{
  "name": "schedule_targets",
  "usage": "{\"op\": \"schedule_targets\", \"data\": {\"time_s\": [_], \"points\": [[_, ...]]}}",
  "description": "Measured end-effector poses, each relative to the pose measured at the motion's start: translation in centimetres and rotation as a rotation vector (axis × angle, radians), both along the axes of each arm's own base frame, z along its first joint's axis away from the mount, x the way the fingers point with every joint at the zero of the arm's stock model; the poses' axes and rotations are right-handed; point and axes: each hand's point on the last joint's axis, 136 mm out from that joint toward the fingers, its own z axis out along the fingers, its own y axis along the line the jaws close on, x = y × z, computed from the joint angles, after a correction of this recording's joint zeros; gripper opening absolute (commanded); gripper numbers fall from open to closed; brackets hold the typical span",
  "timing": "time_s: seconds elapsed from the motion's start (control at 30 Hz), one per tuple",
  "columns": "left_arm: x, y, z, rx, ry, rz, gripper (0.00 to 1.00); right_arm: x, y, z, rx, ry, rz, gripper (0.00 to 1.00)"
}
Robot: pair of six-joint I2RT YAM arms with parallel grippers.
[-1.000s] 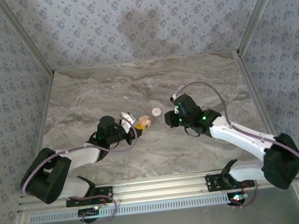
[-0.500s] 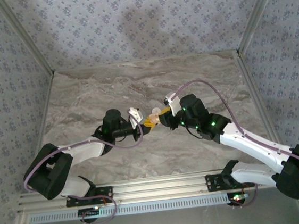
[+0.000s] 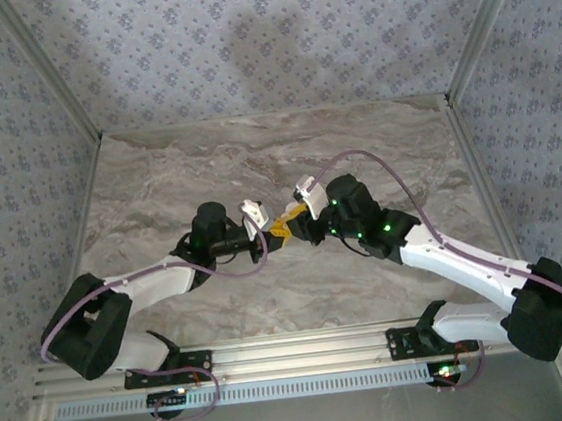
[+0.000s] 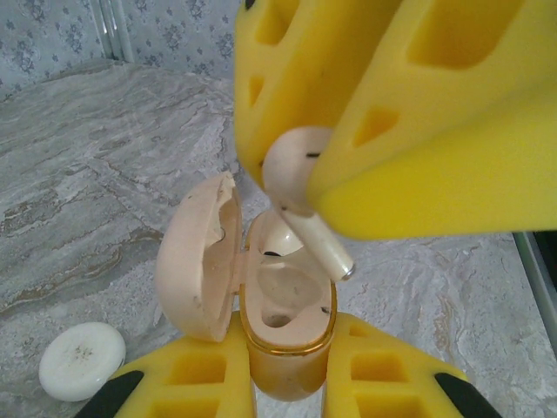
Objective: Insert wireless bluetooth earbuds into charging case
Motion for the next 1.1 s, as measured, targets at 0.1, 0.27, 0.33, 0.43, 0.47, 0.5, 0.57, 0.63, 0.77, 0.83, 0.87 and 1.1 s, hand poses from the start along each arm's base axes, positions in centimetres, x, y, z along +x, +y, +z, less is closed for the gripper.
{"op": "schedule_targets", "data": {"time_s": [0.1, 0.27, 0.33, 0.43, 0.47, 0.5, 0.57, 0.63, 0.77, 0.83, 0.87, 1.1], "points": [[0.0, 0.0, 0.1, -0.001, -0.001, 0.0, 0.11, 0.1, 0.1, 0.0, -0.001, -0.004, 0.002, 0.25], [0.1, -0.1, 0.8, -0.015, -0.005, 0.003, 0.11, 0.4, 0.0, 0.1, -0.004, -0.021, -0.01, 0.25], [0.2, -0.1, 1.2, -0.021, -0.007, 0.003, 0.11, 0.6, 0.0, 0.3, -0.001, -0.031, -0.017, 0.25], [0.1, -0.1, 1.5, -0.028, -0.008, 0.004, 0.11, 0.9, 0.1, 0.3, -0.002, -0.039, -0.023, 0.25], [0.2, -0.1, 1.5, -0.03, -0.005, 0.006, 0.11, 0.9, 0.1, 0.2, -0.005, -0.04, -0.022, 0.25], [0.2, -0.1, 1.5, -0.031, -0.002, 0.006, 0.11, 0.9, 0.1, 0.1, -0.008, -0.039, -0.023, 0.25], [0.2, -0.1, 1.6, -0.033, 0.005, 0.008, 0.11, 1.0, 0.2, 0.0, -0.01, -0.042, -0.027, 0.25], [0.1, -0.1, 1.6, -0.035, 0.01, 0.01, 0.11, 1.1, 0.2, 0.1, -0.008, -0.048, -0.031, 0.25], [0.1, -0.1, 2.0, -0.044, 0.015, 0.013, 0.11, 1.1, 0.4, 0.4, -0.003, -0.059, -0.032, 0.25], [0.1, -0.1, 2.0, -0.046, 0.018, 0.014, 0.11, 1.2, 0.4, 0.4, 0.0, -0.061, -0.032, 0.25], [0.2, -0.1, 2.1, -0.046, 0.018, 0.016, 0.11, 1.2, 0.4, 0.5, 0.001, -0.062, -0.032, 0.25], [0.7, 0.3, 1.5, -0.009, -0.003, 0.053, 0.11, 0.8, -0.9, 1.9, 0.039, -0.051, -0.036, 0.25]]}}
